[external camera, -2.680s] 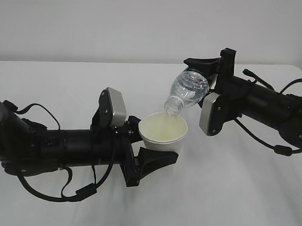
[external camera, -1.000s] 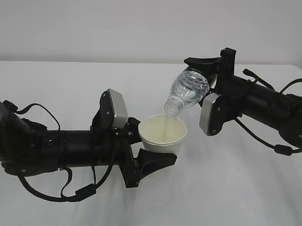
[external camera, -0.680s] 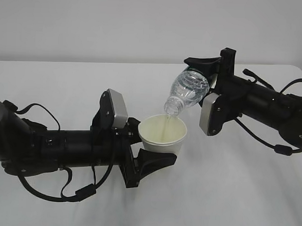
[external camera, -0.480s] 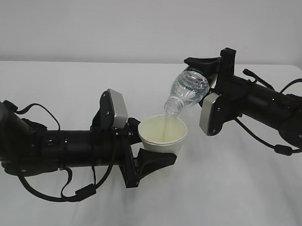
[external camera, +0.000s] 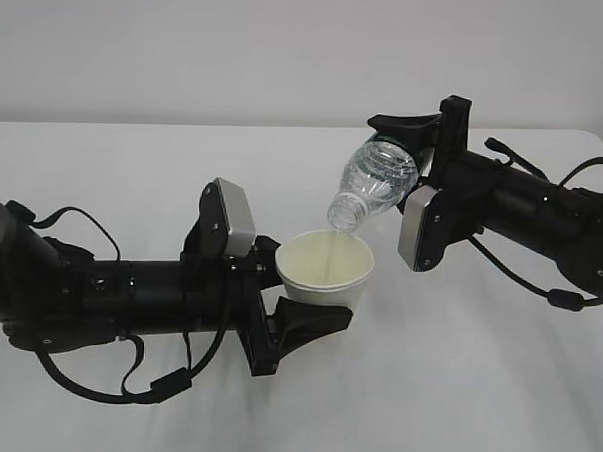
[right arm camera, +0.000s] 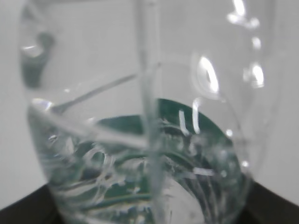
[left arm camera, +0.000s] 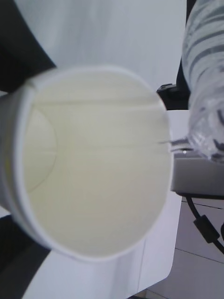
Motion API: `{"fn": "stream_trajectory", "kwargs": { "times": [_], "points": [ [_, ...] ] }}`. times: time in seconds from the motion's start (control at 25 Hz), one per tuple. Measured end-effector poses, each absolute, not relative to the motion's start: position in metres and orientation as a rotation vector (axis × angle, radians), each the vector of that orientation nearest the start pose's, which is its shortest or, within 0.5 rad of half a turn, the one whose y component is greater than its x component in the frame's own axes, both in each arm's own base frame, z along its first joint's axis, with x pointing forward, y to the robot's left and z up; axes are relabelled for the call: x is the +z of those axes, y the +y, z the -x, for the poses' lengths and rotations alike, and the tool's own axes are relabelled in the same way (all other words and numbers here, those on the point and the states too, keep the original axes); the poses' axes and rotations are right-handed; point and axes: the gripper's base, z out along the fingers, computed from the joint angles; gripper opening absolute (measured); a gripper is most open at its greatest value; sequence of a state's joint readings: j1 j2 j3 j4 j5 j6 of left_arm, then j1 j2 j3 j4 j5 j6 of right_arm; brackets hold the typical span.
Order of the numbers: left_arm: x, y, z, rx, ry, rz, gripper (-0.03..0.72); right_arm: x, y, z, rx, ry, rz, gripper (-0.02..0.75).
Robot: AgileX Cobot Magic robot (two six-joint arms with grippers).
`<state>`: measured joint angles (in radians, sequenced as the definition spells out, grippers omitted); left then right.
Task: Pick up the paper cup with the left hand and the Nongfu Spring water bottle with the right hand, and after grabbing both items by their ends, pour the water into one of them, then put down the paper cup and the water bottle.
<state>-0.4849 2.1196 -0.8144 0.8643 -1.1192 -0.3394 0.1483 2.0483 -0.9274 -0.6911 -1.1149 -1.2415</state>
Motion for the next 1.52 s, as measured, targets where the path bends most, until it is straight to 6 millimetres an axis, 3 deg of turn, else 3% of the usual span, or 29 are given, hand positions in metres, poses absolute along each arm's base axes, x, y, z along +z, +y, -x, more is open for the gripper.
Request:
{"fn": "stream_trajectory", "kwargs": {
  "times": [1.52],
  "points": [
    [0.0969, -0.2187, -0.2817, -0.938, 1.56, -1.058, 0.486, 0.1498, 0.1081, -0.3744, -0.655, 0.63, 1.505, 0.467]
  ]
}}
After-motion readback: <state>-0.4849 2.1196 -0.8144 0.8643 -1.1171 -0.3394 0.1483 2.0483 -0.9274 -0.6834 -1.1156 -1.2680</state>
